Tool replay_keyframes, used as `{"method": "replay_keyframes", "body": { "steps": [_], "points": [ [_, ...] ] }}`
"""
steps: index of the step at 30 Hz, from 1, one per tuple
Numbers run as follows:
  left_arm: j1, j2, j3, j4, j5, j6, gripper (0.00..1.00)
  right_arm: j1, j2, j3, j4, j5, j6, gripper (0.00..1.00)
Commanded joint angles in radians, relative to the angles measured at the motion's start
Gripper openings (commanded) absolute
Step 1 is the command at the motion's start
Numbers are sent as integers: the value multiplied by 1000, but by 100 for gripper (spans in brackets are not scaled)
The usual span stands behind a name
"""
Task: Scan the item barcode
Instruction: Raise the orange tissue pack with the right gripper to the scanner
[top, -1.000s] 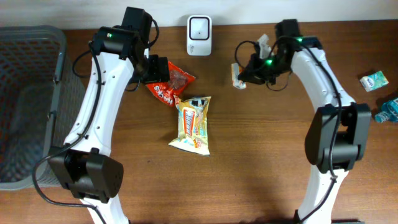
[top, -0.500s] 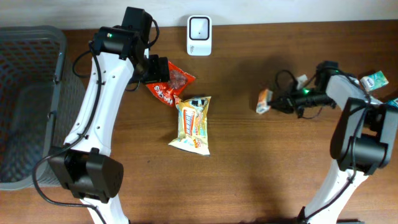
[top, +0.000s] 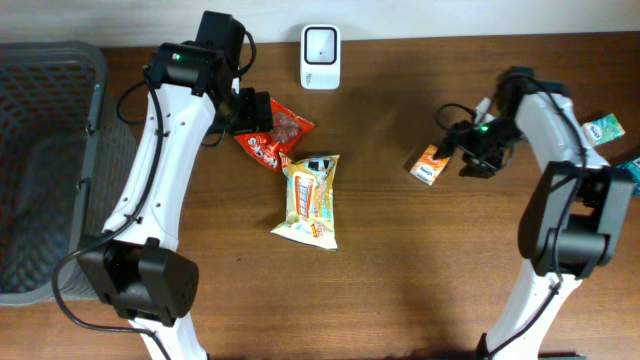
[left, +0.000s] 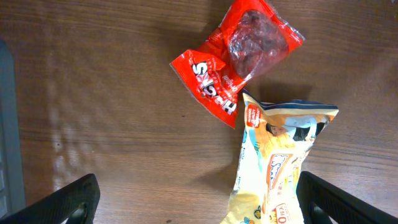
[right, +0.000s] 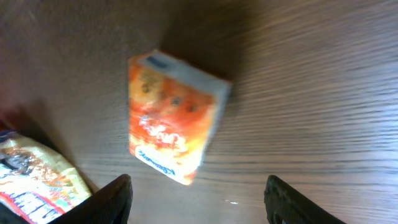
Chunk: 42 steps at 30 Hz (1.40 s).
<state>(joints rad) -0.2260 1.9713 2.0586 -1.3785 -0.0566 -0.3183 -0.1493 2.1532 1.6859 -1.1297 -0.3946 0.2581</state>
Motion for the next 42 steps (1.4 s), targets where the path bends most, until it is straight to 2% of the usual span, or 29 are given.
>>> {"method": "replay_keyframes", "body": {
  "steps": [1,2,5,7,9,10,11,14,16,19,22,27,31,35,38,39,40,42],
  "points": [
    [0,-1,-3,2,0,-10,99,20,2,-21,40,106,99,67],
    [0,-1,-3,2,0,-10,99,20,2,-31,52,96,99,66],
    [0,0,-3,2,0,-10,99,20,2,-83,103,84,99,49],
    [0,-1,-3,2,0,-10,99,20,2,-137,185,49,97,44],
    [0,-1,-3,2,0,-10,99,20,2,-187,260,-25,91,22],
    [0,-1,-3,2,0,-10,99,20,2,-201,289,-65,90,15],
    [0,0,-3,2,0,-10,99,20,2,-210,320,-137,72,4],
    [0,-1,-3,2,0,-10,99,18,2,-209,425,-627,-49,4],
    [0,-1,-3,2,0,-10,99,18,2,-209,546,-925,-32,4],
    [0,0,-3,2,0,-10,99,20,2,-209,709,-1158,74,4],
    [0,0,-3,2,0,-10,99,33,2,-209,766,-1158,56,4],
    [0,-1,-3,2,0,-10,99,170,2,-209,943,-1158,-55,4],
    [0,-1,-3,2,0,-10,99,250,2,-209,1157,-1158,-30,4],
    [0,-1,-3,2,0,-10,99,249,2,-208,1187,-1157,21,4],
    [0,-1,-3,2,0,-10,99,236,2,-208,1250,-1031,210,4],
    [0,0,-3,2,0,-10,99,234,1,-208,1291,-888,337,4],
    [0,-1,-3,2,0,-10,99,234,-3,-198,1323,-793,399,4],
    [0,-1,-3,2,0,-10,99,248,-16,-151,1336,-587,454,4]
  ]
}}
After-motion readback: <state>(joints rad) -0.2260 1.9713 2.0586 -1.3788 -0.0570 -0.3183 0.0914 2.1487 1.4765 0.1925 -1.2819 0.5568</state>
